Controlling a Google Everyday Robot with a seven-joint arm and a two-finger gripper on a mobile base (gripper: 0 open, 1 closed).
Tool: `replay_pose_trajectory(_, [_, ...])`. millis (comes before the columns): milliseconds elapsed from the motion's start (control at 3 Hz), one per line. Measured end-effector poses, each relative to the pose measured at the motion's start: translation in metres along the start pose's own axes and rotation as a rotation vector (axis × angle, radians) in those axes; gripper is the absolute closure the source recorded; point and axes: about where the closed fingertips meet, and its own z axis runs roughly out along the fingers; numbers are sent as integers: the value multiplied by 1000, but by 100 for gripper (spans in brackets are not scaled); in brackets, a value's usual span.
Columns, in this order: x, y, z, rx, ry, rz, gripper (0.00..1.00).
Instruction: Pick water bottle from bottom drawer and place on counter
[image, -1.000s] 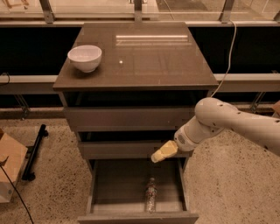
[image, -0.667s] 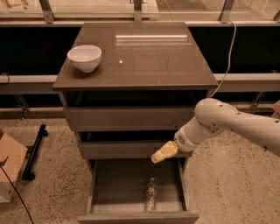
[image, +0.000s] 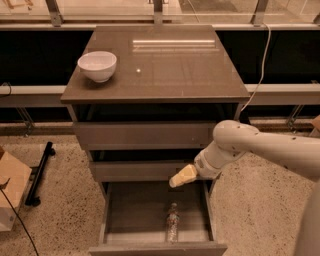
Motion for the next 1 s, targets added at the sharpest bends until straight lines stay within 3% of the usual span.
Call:
replay_pose_trajectory(333, [1, -12, 29, 19, 31, 76, 0])
replay_pose_trajectory(1000, [3, -31, 77, -17, 64, 184, 0])
